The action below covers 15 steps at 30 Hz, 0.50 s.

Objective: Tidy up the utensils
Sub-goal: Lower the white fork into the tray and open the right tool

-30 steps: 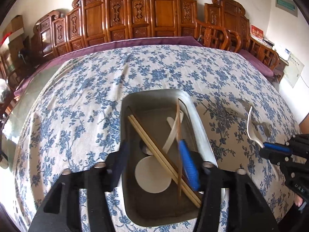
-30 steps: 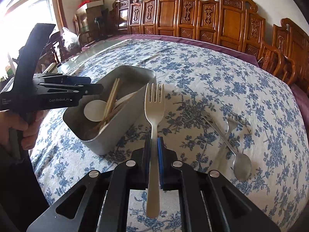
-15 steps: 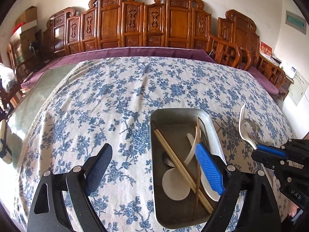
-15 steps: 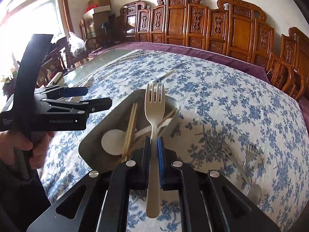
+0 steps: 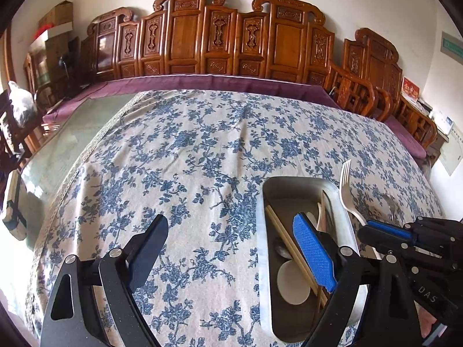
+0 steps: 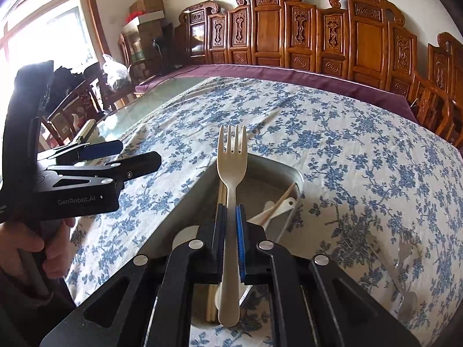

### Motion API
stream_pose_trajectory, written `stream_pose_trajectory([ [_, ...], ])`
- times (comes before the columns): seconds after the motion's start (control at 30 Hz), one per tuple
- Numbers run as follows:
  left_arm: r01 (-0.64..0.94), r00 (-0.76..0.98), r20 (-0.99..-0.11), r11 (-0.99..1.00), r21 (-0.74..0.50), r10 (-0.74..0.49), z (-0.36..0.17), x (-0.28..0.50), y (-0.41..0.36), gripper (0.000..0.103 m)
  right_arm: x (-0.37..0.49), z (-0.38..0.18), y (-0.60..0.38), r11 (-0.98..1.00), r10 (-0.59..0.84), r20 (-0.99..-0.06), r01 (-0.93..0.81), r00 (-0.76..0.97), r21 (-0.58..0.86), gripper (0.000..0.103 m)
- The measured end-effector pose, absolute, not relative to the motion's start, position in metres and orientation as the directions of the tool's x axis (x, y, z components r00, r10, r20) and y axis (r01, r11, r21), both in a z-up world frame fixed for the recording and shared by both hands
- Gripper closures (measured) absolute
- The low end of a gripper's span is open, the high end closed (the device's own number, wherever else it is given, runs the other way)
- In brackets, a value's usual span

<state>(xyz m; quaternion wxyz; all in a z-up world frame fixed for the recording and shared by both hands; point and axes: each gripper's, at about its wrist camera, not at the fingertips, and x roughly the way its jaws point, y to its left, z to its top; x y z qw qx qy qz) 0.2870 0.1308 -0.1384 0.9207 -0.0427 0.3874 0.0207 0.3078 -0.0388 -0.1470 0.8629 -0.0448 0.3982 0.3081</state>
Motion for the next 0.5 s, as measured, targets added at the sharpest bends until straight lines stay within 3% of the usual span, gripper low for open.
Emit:
stream_pose_trajectory([
  [0.5,-0.108,0.697,-0.717,0.991,-0.082,0.017,-0.137,0.289,0.149,0.018,0.330,-0.176,-0.007,0.822,0.493,-0.740,-0.524,0.457,0.225,0.094],
])
